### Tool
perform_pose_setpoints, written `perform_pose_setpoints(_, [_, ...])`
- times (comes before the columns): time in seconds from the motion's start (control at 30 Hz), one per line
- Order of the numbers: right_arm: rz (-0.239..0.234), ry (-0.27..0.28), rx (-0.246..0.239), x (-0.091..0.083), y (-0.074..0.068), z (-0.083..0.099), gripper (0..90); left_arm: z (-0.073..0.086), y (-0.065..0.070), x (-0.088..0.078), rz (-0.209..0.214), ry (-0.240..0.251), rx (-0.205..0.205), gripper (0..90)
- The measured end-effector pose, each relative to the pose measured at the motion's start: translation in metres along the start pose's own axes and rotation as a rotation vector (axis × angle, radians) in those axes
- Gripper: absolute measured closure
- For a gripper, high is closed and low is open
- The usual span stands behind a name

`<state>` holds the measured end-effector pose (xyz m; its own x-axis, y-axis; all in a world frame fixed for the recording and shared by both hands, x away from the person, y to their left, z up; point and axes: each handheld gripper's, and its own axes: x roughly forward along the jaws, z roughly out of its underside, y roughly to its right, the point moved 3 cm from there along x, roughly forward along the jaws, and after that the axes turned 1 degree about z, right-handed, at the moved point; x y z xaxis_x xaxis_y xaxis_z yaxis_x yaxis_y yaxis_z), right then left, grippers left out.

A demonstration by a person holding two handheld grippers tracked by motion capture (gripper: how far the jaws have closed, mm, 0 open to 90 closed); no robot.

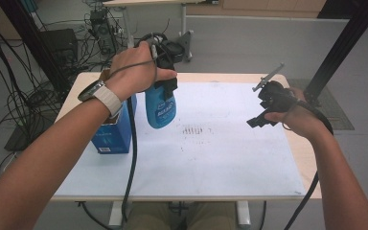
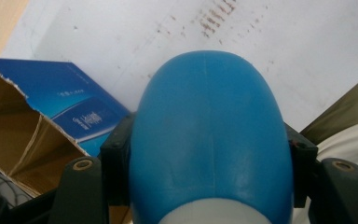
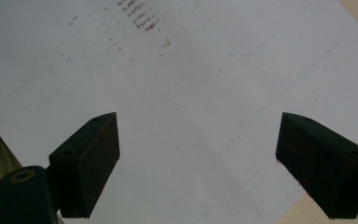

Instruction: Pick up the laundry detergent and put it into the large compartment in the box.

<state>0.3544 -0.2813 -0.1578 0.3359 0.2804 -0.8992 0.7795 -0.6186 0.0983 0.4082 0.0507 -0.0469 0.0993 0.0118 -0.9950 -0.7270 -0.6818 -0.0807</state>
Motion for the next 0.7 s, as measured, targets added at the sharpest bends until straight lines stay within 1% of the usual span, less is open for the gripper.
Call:
perform_pose_setpoints(0.13, [-0.001, 0.006, -0.009, 0.000, -0.001, -0.001, 13.6, 0.002, 0.002, -0.006, -0.019, 0.003, -0.019, 37.8])
perform_pose_setpoints(0.17, [-0.001, 0.006, -0.010, -0.001, -0.001, -0.001, 13.6, 0.002, 0.002, -0.006, -0.019, 0.003, -0.019, 37.9])
perform_pose_setpoints(0.3, [-0.001, 0.008, -0.012, -0.002, -0.002, -0.002, 13.6, 0.005, 0.001, -0.012, -0.014, 0.010, -0.048, 37.8])
perform_pose_setpoints(0.43, [-0.005, 0.009, -0.013, -0.002, -0.004, -0.002, 13.6, 0.005, 0.001, -0.017, -0.019, 0.001, -0.062, 37.8])
perform_pose_setpoints(0.47, [-0.006, 0.012, -0.012, -0.002, -0.004, -0.001, 13.6, 0.006, 0.001, -0.017, -0.018, 0.010, -0.075, 37.8])
perform_pose_setpoints(0.53, [-0.005, 0.016, -0.013, -0.002, -0.004, 0.000, 13.6, 0.007, 0.001, -0.018, -0.014, 0.010, -0.090, 37.7])
perform_pose_setpoints(0.57, [-0.005, 0.016, -0.013, -0.002, -0.004, 0.000, 13.6, 0.007, 0.001, -0.018, -0.014, 0.010, -0.090, 37.7])
perform_pose_setpoints(0.63, [-0.006, 0.017, -0.012, -0.003, -0.005, 0.002, 13.6, 0.008, -0.002, -0.021, -0.004, 0.015, -0.108, 37.8])
perform_pose_setpoints(0.7, [-0.006, 0.017, -0.012, -0.003, -0.004, 0.004, 13.6, 0.008, -0.003, -0.023, -0.002, 0.017, -0.119, 37.7])
